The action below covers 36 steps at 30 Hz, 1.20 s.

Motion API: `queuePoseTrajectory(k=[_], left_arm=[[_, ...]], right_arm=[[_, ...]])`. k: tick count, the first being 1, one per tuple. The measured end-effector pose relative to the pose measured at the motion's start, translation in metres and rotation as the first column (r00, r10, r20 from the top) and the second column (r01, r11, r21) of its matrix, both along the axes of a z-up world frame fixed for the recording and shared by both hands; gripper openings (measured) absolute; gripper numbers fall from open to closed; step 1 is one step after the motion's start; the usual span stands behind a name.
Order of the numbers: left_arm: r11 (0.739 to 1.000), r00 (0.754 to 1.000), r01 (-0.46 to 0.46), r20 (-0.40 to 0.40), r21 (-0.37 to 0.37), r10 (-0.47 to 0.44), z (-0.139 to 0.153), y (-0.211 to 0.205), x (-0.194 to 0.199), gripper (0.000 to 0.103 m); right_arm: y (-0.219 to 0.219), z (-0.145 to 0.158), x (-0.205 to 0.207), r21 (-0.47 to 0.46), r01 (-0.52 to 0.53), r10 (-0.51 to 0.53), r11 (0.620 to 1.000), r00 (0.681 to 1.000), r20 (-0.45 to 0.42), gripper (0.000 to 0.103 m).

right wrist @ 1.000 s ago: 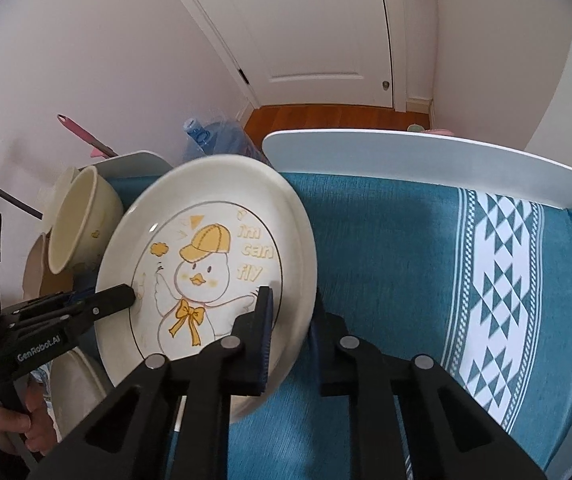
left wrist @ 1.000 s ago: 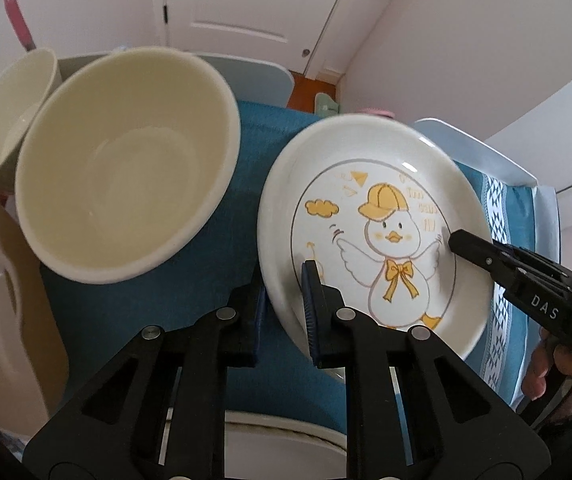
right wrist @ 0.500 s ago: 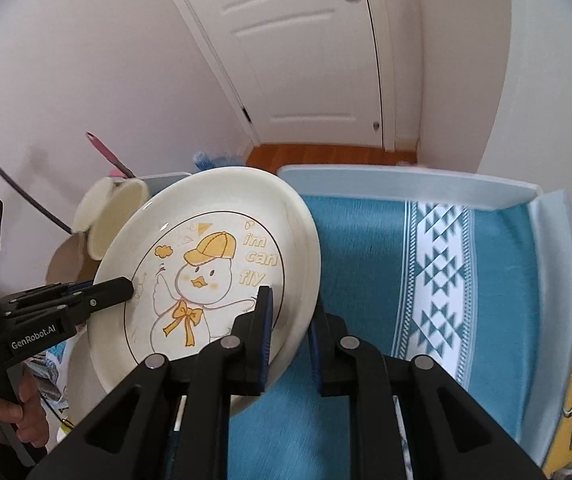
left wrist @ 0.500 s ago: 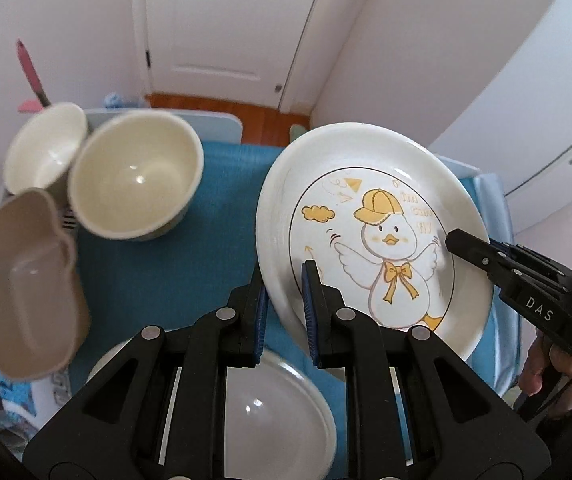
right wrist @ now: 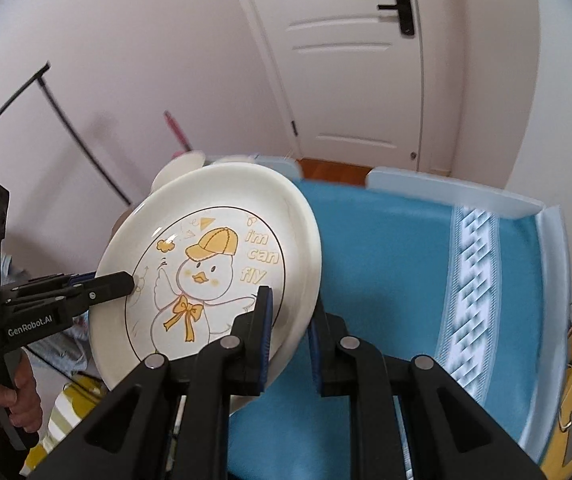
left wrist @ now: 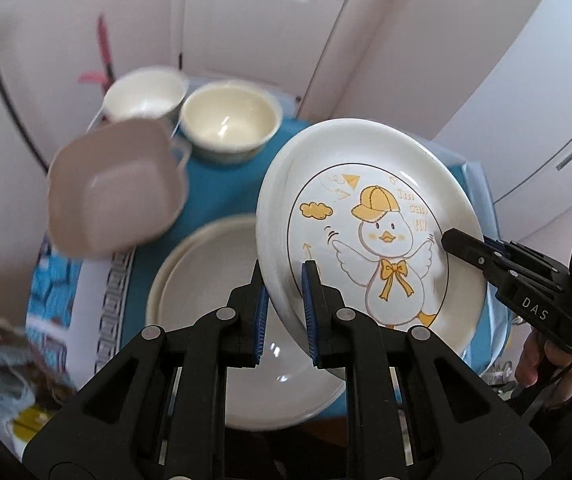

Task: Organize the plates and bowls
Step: 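Carry the duck plate with both tools and lower it onto the plate stack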

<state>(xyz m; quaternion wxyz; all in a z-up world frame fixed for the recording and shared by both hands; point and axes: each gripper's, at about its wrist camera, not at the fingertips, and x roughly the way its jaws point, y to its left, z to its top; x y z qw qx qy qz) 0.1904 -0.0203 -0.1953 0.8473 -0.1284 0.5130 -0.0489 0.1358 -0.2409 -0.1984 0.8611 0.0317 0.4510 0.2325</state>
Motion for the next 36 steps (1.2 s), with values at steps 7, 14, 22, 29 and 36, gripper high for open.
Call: queuePoseTrajectory(k=[7,14,22,29,36], left_arm=[[1.0,0.994,0.021,-0.108,-0.001,-0.021,-0.041,0.025,-0.028,0.014],[0.998,0.986,0.066,-0.156,-0.013,-0.068,-0.068,0.033,-0.021,0.014],[0.993,0.979,0.108,-0.176,0.047,-0.098,-0.081,0.03,-0.01,0.015],[0.975,0.975,0.154,-0.187,0.161,-0.124,-0.085,0.014,-0.005,0.017],[0.894,0.971,0.219,-0.178,0.391,-0.16,-0.083,-0.013,-0.004,0.02]], right_arm=[[0.034,-0.045,-0.027,-0.019,-0.014,0.012,1.0,0.996,-0.084,0.015],[0.049,-0.069,-0.036,-0.058,0.03,-0.037,0.998,0.992,-0.121,0.015],[0.056,-0.074,-0.039,-0.082,0.043,-0.052,0.996,0.992,-0.113,0.015],[0.061,-0.074,-0.043,-0.107,0.039,-0.05,0.994,0.993,-0.104,0.015],[0.067,-0.077,-0.045,-0.135,0.015,-0.028,0.991,0.995,-0.097,0.015]])
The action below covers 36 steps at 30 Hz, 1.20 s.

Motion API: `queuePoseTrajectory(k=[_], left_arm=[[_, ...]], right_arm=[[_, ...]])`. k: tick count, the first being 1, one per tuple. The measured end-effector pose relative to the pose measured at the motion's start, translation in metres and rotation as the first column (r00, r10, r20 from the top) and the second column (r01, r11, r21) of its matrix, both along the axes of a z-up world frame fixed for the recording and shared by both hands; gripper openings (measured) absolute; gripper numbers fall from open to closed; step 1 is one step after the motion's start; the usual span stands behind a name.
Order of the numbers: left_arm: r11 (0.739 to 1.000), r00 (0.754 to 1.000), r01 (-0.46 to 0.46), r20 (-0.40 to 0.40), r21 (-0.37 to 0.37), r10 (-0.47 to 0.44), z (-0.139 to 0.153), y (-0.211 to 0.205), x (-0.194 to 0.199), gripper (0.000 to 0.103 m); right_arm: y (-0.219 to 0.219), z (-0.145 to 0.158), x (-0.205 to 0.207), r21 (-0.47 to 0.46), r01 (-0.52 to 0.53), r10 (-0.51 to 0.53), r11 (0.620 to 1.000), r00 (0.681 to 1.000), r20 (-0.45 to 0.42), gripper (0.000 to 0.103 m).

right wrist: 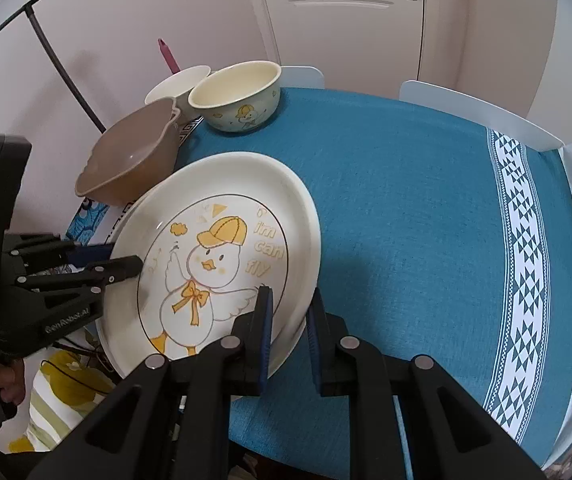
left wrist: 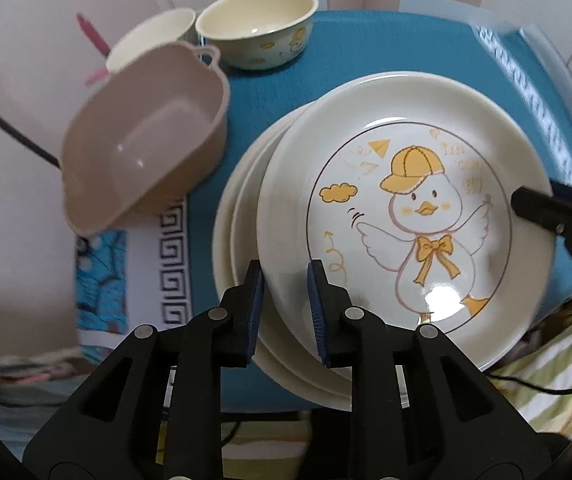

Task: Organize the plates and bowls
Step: 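Carry the duck plate with both tools and lower it onto the plate stack, then open both tools and lift them off the duck plate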

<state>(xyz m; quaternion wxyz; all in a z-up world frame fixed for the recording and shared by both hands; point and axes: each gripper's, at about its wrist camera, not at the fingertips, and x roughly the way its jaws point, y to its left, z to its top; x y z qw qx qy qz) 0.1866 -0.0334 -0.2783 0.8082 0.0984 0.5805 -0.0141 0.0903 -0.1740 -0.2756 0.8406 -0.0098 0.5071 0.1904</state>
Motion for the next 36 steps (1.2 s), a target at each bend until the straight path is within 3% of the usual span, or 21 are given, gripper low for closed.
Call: queuePoseTrajectory(k=[5,9,11,26,30,33,35,36], left_arm=[[0.998,1.0,0.021,0.019,0.057,-0.022,0.001,-0.008,-0.001,0.02],[0.983,0.995,0.063,0.062,0.173,-0.075,0.002,-0.024,-0.007,0.02],[0.98,0.995,0.065,0.065,0.19,-0.079,0.002,-0.026,-0.007,0.02],[0.987,0.997,0.018,0.069,0.157,-0.03,0.006,-0.007,-0.009,0.02],[0.995,0.998,-0.005,0.067,0.105,-0.002,0.014,-0.002,-0.006,0.02],[0.998,0.994,-0.035,0.103,0.045,0.031,0.035,0.004,-0.007,0.02],[0.998,0.988,-0.06,0.141,0.01,0.058,0.053,0.009,-0.009,0.027],[0.997,0.982,-0.078,0.17,-0.001,0.077,0.064,0.013,-0.008,0.046]], right_arm=[[-0.001,-0.002,-0.001,0.0,-0.001,0.001,1.0,1.0,0.001,0.015],[0.0,-0.003,0.0,0.0,-0.003,0.003,1.0,1.0,-0.001,0.015],[0.001,-0.004,0.0,-0.007,0.001,-0.001,1.0,1.0,-0.001,0.015],[0.009,-0.009,0.003,-0.04,-0.019,0.019,0.999,1.0,0.0,0.015],[0.006,-0.006,0.004,-0.02,-0.017,0.017,1.0,1.0,0.001,0.015],[0.003,0.005,0.005,0.001,-0.026,0.026,1.0,0.999,0.022,0.015],[0.001,0.017,0.008,0.029,-0.039,0.038,0.999,0.999,0.038,0.015],[0.0,0.022,0.01,0.043,-0.049,0.047,0.998,0.998,0.038,0.015]])
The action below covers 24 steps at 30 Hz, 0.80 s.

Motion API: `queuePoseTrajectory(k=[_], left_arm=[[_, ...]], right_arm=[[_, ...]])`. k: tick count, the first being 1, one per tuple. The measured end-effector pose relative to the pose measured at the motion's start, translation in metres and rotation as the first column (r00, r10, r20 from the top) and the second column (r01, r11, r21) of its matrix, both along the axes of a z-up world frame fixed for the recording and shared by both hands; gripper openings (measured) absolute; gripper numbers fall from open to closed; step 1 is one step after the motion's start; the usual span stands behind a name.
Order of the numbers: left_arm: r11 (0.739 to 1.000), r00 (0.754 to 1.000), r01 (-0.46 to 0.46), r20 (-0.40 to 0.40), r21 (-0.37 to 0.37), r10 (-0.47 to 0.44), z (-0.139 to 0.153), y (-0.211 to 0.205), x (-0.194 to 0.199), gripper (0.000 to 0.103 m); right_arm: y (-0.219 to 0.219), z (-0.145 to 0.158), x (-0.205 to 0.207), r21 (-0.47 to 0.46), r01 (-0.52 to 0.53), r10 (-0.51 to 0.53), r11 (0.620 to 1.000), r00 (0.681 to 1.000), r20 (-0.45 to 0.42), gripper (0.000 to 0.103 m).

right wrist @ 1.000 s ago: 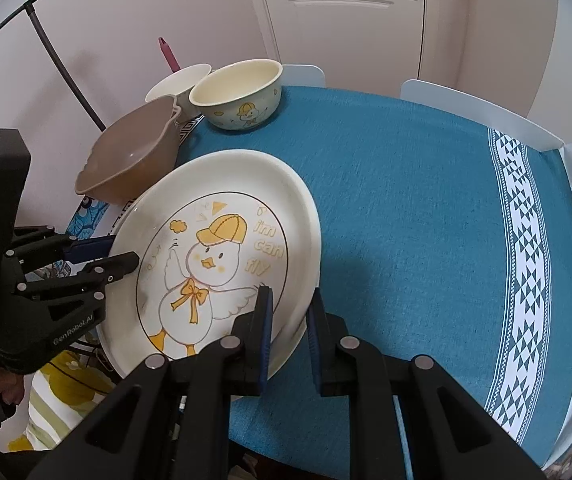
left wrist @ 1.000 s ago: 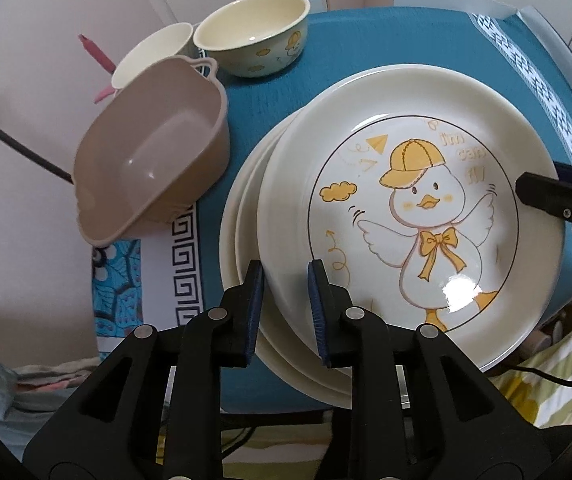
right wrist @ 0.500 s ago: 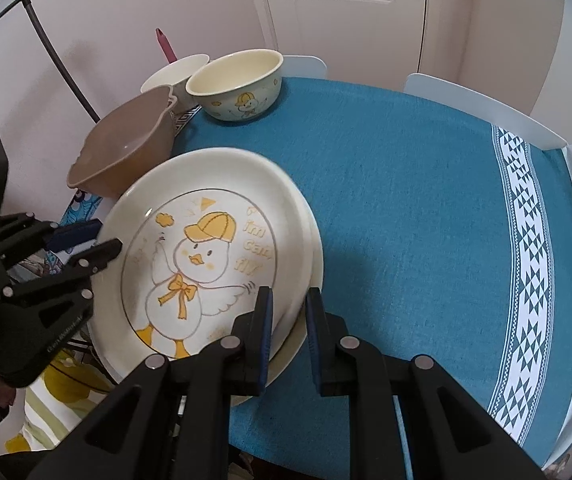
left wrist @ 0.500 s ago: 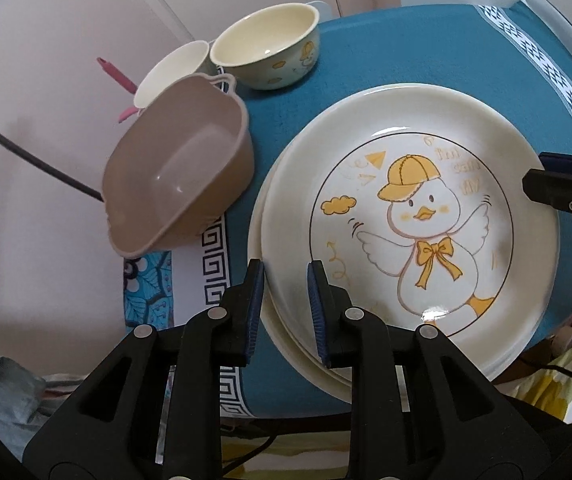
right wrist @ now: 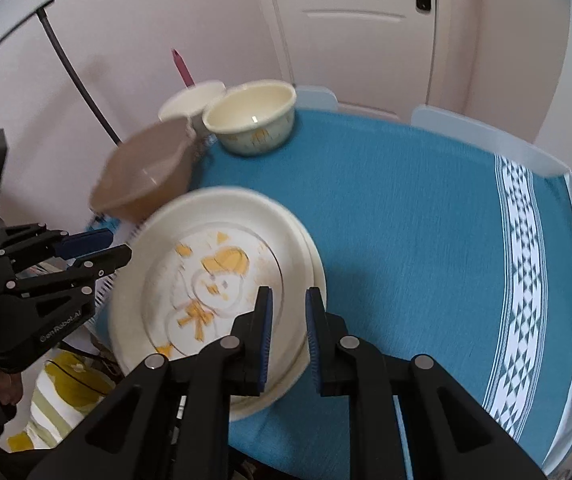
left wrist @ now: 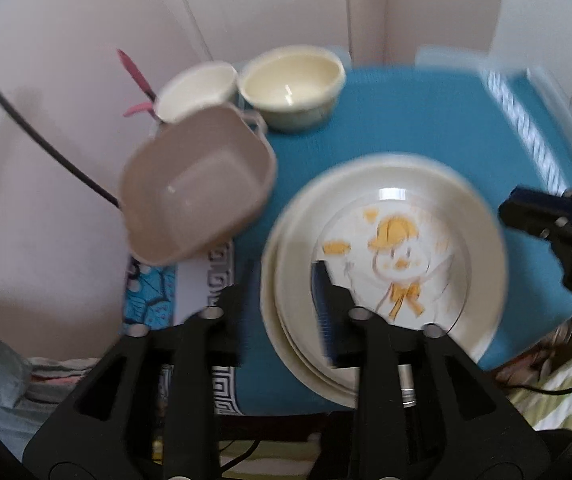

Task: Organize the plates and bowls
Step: 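Open both tools and lift them off the duck plate, then grasp the rim of the beige square basin with both tools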

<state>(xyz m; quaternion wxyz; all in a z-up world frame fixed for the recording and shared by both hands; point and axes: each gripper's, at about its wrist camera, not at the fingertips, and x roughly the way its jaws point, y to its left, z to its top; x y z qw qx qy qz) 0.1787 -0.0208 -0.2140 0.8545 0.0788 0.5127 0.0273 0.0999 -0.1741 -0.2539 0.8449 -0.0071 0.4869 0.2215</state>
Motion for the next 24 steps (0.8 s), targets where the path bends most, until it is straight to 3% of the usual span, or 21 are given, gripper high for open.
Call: queuePoseTrajectory(k=[1,2,3,4,5,6,7,13,17,20,24], left_arm=[[1.0,0.999,-0.015,0.03,-0.007,0.015,0.01,0.003,0.0,0.078],[0.999,0.997,-0.033,0.069,-0.014,0.034,0.022,0.006,-0.003,0.092],[0.998,0.991,-0.052,0.122,-0.021,0.054,0.035,0.012,-0.007,0.103],[0.997,0.984,-0.066,0.161,-0.03,0.07,0.046,0.017,-0.009,0.103],[0.996,0.981,-0.077,0.175,-0.037,0.082,0.052,0.023,-0.007,0.103],[0.994,0.978,-0.093,0.185,-0.049,0.101,0.058,0.03,-0.006,0.103],[0.992,0.974,-0.112,0.191,-0.058,0.121,0.061,0.038,-0.006,0.103],[0.958,0.954,-0.217,0.165,-0.187,0.249,0.062,0.097,0.001,0.103],[0.901,0.942,-0.285,0.078,-0.327,0.327,0.039,0.14,0.004,0.103],[0.865,0.934,-0.319,0.025,-0.387,0.355,0.019,0.161,0.009,0.102],[0.834,0.934,-0.338,-0.046,-0.436,0.355,-0.009,0.18,0.025,0.084]], right_arm=[[-0.001,0.006,0.003,0.021,-0.009,0.009,1.0,1.0,0.002,0.015],[-0.001,0.013,0.006,0.041,-0.019,0.018,0.999,1.0,0.008,0.017],[-0.002,0.02,0.009,0.053,-0.026,0.025,0.998,1.0,0.019,0.029],[-0.002,0.027,0.011,0.064,-0.036,0.034,0.997,0.999,0.036,0.053],[-0.001,0.035,0.014,0.075,-0.048,0.044,0.996,0.997,0.056,0.067],[0.001,0.041,0.017,0.083,-0.06,0.054,0.995,0.996,0.075,0.091],[0.003,0.047,0.02,0.086,-0.07,0.062,0.994,0.993,0.098,0.096],[0.038,0.064,0.046,0.021,-0.139,0.135,0.99,0.981,0.141,0.096],[0.074,0.064,0.066,0.043,-0.181,0.176,0.983,0.98,0.09,0.096],[0.107,0.052,0.082,0.031,-0.204,0.203,0.978,0.979,0.032,0.096],[0.137,0.029,0.102,0.026,-0.186,0.188,0.982,0.981,-0.048,0.096]])
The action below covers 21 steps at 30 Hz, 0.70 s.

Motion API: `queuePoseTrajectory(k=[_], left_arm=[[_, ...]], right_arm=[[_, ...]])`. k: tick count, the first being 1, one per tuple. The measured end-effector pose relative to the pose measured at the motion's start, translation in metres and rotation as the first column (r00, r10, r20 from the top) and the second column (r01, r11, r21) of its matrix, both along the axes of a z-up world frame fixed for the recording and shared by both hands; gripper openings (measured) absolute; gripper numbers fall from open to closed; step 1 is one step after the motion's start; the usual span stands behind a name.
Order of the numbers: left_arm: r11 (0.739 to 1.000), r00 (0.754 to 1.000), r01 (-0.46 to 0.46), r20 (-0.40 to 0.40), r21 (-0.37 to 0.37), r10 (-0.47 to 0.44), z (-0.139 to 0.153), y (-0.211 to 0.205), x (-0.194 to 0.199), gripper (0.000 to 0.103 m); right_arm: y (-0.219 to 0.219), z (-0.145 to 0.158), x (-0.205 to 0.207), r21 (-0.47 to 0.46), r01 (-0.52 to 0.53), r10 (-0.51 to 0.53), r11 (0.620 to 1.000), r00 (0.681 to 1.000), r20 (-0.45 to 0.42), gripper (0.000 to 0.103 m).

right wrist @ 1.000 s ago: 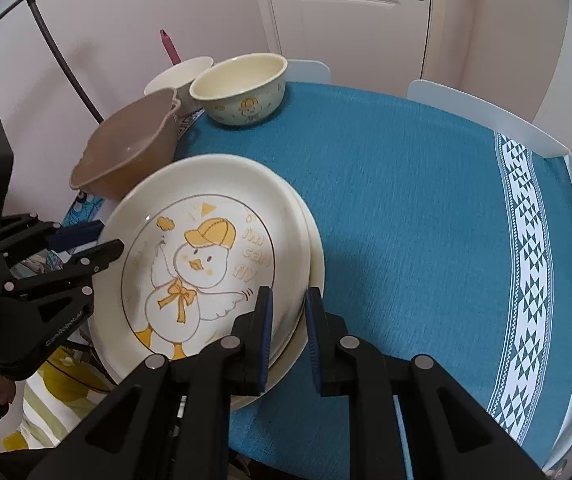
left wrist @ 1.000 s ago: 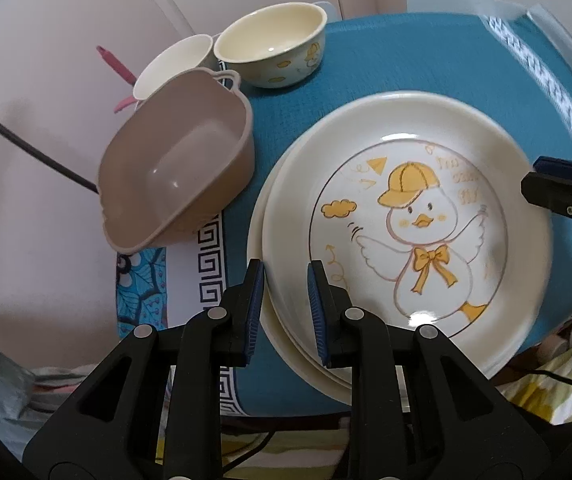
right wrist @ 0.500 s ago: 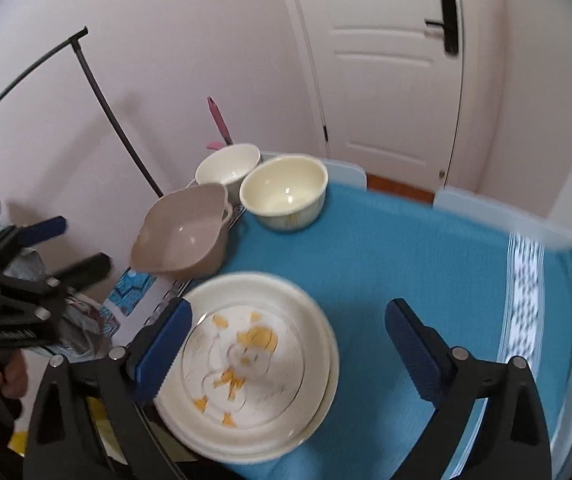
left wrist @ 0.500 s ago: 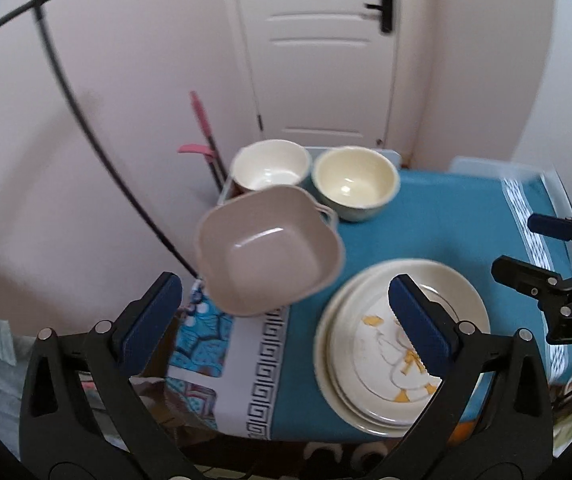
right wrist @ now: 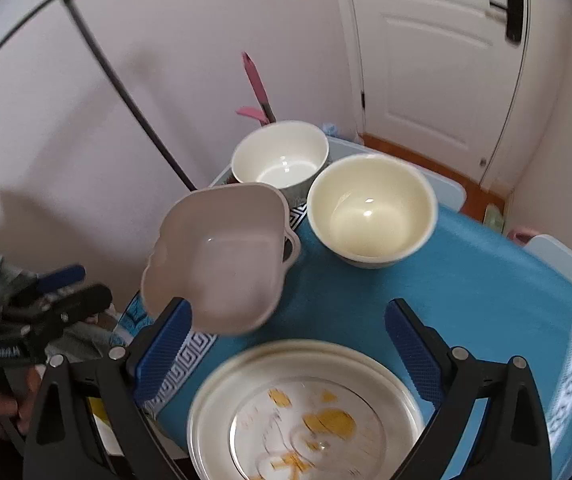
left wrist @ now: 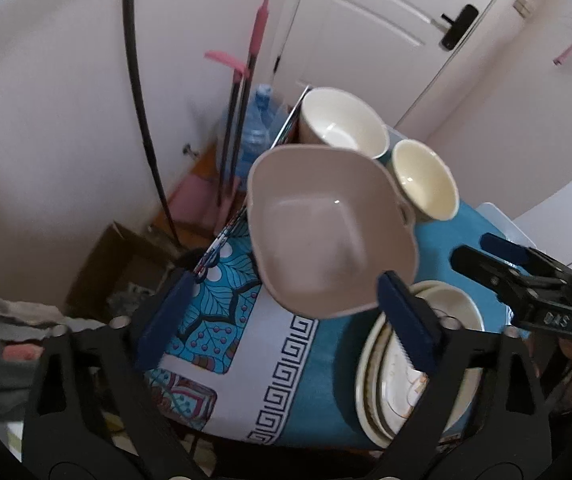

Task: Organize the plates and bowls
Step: 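Grasp the rim of the beige square basin with both tools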

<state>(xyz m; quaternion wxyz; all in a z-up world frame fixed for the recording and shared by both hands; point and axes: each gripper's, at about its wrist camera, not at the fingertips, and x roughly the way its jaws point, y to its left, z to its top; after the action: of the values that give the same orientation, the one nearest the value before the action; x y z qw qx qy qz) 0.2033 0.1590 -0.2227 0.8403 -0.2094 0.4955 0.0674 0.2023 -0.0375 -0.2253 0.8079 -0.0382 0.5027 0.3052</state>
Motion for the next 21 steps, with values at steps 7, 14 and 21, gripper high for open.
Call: queuePoseTrajectory(k=[7,14,21], left_arm=[[0.997,0.996,0.043,-0.074,-0.065,-0.047,-0.051,0.005,0.03,0.05],[0.994,0.993,0.06,-0.096,-0.09,-0.069,-0.074,0.007,0.05,0.021],[0.996,0.989,0.072,-0.125,-0.052,-0.078,-0.076,0.01,0.055,0.011]], right_arm=[[0.038,-0.038,0.019,-0.045,-0.024,0.021,0.999,0.997,-0.07,0.061],[0.052,-0.065,0.024,-0.053,-0.02,0.013,0.998,0.992,-0.129,0.031],[0.056,-0.072,0.022,-0.068,-0.011,0.002,0.998,0.991,-0.132,0.012]])
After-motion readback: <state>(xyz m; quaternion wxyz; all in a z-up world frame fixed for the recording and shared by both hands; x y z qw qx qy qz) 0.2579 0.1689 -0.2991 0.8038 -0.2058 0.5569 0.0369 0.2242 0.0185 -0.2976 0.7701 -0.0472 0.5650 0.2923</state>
